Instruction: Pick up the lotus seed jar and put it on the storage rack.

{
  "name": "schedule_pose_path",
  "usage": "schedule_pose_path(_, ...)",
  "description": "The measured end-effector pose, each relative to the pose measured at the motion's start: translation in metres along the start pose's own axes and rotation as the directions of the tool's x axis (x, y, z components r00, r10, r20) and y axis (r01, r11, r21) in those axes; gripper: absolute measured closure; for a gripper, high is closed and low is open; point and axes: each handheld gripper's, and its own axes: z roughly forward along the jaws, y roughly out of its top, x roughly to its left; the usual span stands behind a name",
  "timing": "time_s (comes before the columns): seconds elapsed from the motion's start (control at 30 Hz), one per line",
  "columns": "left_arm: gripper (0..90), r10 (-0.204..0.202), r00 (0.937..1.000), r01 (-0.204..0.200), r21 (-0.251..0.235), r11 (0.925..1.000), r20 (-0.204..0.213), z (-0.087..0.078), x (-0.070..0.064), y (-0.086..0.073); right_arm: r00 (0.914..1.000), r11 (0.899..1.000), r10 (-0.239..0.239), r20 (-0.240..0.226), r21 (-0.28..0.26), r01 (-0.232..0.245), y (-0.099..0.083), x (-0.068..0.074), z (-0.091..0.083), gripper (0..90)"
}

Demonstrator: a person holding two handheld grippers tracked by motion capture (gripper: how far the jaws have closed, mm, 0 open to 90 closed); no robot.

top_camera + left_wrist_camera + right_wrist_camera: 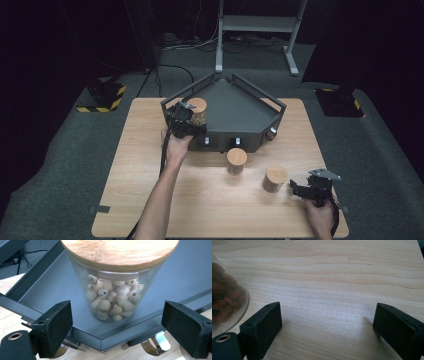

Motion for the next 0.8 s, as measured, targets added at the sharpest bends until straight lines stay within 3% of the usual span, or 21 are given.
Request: schedule_pose_path(0.8,10.5,0.021,0.9996,-0.021,-0.011,0.9997,0.02,-0.011,-0.006,-0.009,1.0,1.0,0.0,0.0,0.0,0.0,0.0,0.0,0.0,8.2)
